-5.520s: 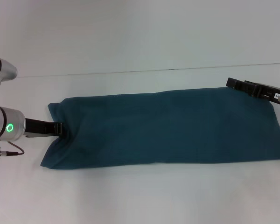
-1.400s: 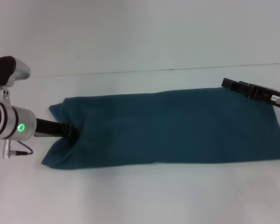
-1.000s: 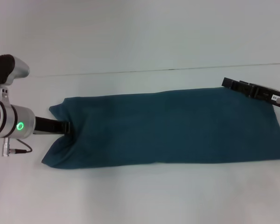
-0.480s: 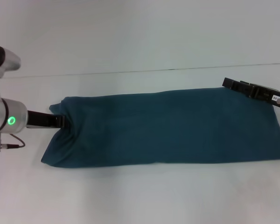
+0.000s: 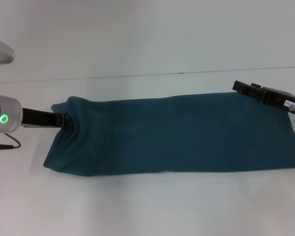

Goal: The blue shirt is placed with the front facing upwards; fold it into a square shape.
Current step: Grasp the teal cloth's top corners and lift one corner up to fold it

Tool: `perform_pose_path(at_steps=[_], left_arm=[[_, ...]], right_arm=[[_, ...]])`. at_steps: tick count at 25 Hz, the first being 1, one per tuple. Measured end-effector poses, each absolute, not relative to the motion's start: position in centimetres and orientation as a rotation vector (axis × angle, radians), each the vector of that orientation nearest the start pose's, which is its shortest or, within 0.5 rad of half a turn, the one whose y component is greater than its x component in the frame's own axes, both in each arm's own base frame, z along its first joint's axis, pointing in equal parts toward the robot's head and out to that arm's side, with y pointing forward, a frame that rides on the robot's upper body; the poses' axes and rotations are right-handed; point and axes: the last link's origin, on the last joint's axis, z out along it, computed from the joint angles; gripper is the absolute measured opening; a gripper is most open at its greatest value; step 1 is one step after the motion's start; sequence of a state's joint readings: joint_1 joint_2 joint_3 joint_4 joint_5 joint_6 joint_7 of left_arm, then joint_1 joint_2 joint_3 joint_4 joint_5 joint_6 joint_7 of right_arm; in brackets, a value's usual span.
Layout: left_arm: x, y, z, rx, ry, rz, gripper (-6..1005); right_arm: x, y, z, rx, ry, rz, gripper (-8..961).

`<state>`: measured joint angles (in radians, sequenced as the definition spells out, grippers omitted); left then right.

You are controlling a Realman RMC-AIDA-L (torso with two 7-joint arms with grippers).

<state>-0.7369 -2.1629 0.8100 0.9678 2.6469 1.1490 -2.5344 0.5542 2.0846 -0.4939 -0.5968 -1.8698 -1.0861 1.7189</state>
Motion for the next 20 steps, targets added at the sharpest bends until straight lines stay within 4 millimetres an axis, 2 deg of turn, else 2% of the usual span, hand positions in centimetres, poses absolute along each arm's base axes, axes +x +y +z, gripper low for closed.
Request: perform_pose_path(at_steps=[8, 13, 18, 20], left_arm=[[-21.3, 41.6, 2.9, -2.195, -1.325, -0.122, 6], [-20.4, 41.4, 3.9, -2.209, -1.308, -0.134, 6], [-19.7, 41.3, 4.3, -2.226, -1.301, -0.168, 7], [-19.5, 41.2, 4.4, -2.234, -1.300, -0.171, 7]], right_arm=[[31.5, 37.9, 2.1, -1.959, 1.082, 0.847, 749], [32.0, 37.3, -0.3, -1.897, 0.978, 0.828, 746], [30.8, 36.8, -4.1, -1.894, 0.793, 0.741, 688], [29.9, 36.9, -5.0, -1.928, 0.728, 0.710, 531]])
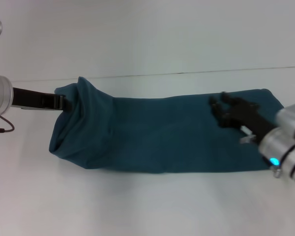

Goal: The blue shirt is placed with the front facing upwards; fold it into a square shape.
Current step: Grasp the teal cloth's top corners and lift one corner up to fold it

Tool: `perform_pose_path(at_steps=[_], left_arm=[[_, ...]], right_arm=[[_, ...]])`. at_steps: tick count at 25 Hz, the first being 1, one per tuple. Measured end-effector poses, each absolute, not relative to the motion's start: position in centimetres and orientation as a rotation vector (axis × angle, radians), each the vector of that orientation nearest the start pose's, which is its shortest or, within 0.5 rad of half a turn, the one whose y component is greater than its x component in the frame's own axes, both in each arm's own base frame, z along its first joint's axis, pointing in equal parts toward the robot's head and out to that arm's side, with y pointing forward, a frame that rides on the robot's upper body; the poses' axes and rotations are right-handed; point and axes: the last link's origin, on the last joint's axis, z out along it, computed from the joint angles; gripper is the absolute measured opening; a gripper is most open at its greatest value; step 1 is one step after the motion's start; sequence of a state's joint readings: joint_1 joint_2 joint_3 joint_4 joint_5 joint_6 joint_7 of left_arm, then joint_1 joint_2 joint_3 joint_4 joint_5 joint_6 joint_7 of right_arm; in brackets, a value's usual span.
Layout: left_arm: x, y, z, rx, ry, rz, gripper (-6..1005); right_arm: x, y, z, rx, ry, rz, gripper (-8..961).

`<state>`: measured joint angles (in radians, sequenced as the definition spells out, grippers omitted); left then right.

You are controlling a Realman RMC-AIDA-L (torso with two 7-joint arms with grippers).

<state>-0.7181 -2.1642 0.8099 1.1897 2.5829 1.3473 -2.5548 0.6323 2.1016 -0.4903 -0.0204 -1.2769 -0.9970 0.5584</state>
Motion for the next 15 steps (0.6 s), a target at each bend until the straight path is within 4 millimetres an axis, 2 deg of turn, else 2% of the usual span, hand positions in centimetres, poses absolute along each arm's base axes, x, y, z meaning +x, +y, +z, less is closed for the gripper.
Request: perform_pose_path(at_steps=[1, 6, 11, 15], left_arm=[[-19.5, 41.1, 4.3, -2.237, -1.301, -0.169, 7], [-19.2, 41.0, 4.1, -2.255, -1.306, -0.180, 7], [-18.3, 40.8, 4.4, -2.281, -1.289, -0.229, 7], [-17.7, 40.7, 4.6, -2.299, -1.278, -0.243, 7]], right_arm=[[29.3, 37.1, -5.6, -1.949, 0.706, 0.700, 453], [25.9, 38.1, -8.7, -2.053, 0.739, 0.699, 234], [23.0, 39.5, -11.8, -2.174, 0.783, 0.550, 132], [21.4, 39.3, -13.2, -2.246, 0.761, 0.525, 51]])
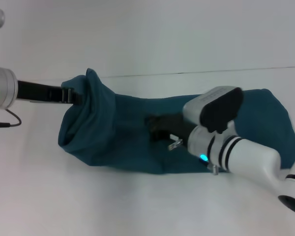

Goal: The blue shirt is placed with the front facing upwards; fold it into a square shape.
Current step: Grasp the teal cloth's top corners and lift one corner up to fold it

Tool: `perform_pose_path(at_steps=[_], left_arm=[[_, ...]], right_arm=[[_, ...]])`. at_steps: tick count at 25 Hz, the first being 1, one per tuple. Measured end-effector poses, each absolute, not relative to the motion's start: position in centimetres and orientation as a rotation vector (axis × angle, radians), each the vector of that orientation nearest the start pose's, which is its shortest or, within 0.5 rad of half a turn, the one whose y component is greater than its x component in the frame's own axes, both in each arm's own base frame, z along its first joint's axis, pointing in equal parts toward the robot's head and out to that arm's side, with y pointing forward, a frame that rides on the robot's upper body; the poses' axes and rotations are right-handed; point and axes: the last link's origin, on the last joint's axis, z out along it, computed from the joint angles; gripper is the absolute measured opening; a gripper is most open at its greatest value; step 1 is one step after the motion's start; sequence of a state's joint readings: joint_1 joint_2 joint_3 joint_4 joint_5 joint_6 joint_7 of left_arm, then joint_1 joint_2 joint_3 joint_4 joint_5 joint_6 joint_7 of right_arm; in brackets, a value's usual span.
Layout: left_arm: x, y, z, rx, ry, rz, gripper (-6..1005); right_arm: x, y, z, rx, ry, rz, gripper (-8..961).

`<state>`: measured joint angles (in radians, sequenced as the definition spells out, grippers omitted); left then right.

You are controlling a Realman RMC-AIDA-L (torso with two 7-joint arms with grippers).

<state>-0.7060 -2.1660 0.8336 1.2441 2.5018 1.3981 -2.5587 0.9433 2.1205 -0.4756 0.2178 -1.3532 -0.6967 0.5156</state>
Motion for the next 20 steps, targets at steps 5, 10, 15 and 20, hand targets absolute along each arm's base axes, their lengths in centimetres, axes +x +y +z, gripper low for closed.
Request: perform_pose_path(at_steps=[5, 10, 15, 20], left_arm=[[-16.8, 40.4, 5.3, -2.316, -1.251, -0.284, 7], [-16.1, 40.3, 6.0, -2.319, -1.234, -0.308, 7], [-15.6, 40.1, 6.4, -2.323, -1.220, -0.311, 7], [-15.1, 39.8, 6.7, -2.340, -1.209, -0.341, 7]], right_arm=[[20.1, 38.8, -14.2, -2.300, 0.751, 0.535, 3], [18.6, 38.4, -15.2, -2.358, 0.726, 0.555, 0], [16.9, 38.0, -16.3, -2.420, 0.695, 0.540, 1], [15.1, 37.8, -17.1, -2.467, 0.667, 0.536, 2]])
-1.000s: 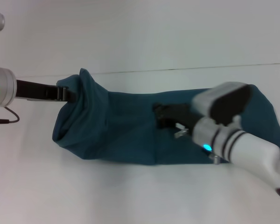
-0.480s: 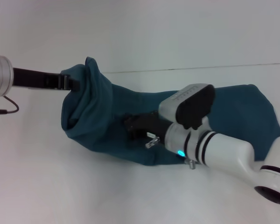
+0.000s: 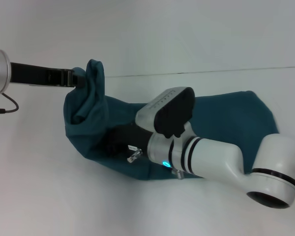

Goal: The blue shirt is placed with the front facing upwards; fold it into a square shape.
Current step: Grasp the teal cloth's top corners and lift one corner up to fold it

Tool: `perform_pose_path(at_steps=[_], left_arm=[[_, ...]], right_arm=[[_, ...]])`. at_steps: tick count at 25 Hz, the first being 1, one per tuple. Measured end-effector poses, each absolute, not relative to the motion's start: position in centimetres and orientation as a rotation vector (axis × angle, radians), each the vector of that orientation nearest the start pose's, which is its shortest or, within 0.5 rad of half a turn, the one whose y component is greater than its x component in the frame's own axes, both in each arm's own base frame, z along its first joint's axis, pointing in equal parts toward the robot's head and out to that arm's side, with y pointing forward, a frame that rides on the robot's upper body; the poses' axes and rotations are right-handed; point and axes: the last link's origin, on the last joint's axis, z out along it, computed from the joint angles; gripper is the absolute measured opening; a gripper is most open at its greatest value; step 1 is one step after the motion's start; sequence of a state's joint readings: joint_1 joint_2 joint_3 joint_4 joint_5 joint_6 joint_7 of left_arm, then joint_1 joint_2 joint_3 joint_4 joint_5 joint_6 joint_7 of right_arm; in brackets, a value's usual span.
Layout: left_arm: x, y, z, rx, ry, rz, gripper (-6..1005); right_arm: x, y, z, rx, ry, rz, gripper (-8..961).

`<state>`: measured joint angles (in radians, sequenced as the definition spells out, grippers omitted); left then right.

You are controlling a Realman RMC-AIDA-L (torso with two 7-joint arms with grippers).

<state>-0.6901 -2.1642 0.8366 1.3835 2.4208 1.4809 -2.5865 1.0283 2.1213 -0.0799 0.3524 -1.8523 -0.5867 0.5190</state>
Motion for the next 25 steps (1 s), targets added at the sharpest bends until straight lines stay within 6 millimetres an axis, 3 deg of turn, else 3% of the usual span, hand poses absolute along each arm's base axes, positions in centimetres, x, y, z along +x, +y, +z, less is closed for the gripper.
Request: perform_pose_path(at_steps=[5, 7, 13, 15, 25], left_arm=[[-15.0, 39.8, 6.8, -2.344, -1.205, -0.351, 6], [-15.1, 39.7, 6.8, -2.346, -1.204, -0.350, 6], [-15.1, 39.6, 6.9, -2.350, -1.201, -0.345, 6], [-15.0, 39.6, 7.0, -2.352, -1.197, -0.345, 6], [-15.8, 39.5, 6.6, -2.349, -1.221, -0.349, 6]], right_arm=[[13.7, 37.2, -17.7, -2.501, 0.655, 0.582, 3], [14.0, 37.0, -17.5, -2.478, 0.693, 0.616, 4], [18.8, 36.7, -15.2, -2.285, 0.862, 0.696, 5], [19.5, 36.7, -14.9, -2.259, 0.882, 0.695, 6], [17.1, 36.4, -16.4, -2.358, 0.824, 0.675, 8]])
